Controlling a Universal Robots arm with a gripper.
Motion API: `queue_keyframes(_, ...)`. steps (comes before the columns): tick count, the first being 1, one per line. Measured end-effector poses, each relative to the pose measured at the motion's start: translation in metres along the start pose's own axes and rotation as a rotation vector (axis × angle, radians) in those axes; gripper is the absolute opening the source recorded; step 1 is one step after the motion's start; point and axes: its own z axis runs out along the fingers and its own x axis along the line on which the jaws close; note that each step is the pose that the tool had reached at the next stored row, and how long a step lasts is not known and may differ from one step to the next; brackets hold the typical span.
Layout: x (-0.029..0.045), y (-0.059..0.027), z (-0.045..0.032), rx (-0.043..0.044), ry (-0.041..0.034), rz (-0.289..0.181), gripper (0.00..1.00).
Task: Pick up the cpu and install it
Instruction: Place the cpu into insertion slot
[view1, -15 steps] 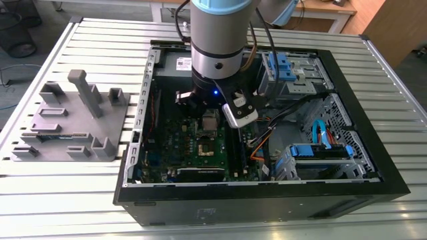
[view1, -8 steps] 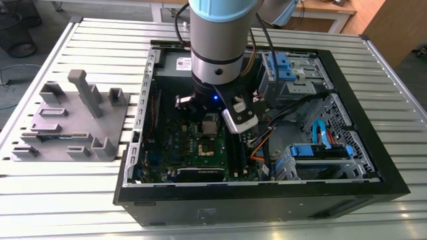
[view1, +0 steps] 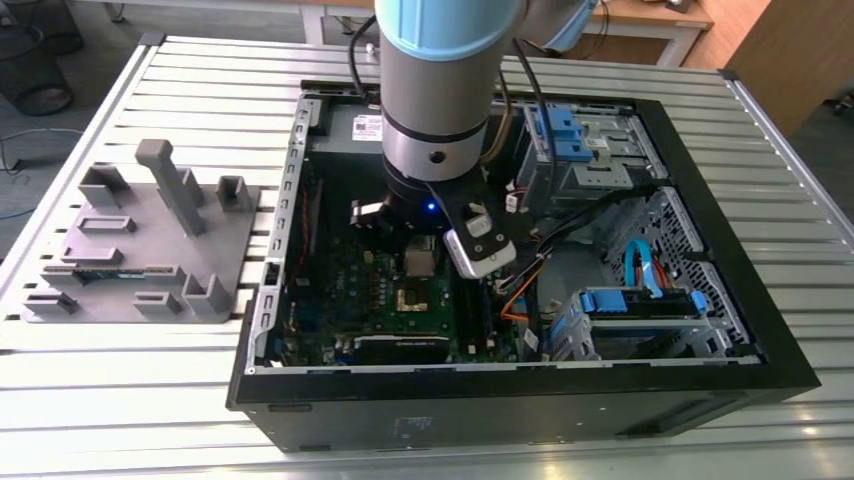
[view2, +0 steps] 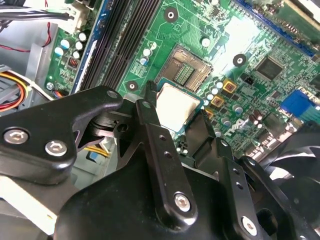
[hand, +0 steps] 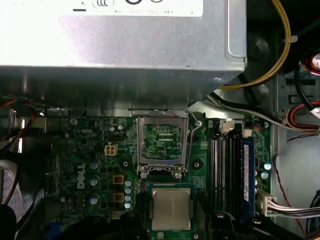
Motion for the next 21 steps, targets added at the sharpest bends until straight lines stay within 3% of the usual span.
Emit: queue_keyframes(21,0.0005,-0.0023,0.0102,0.0025,0.0001,0.000,0.47)
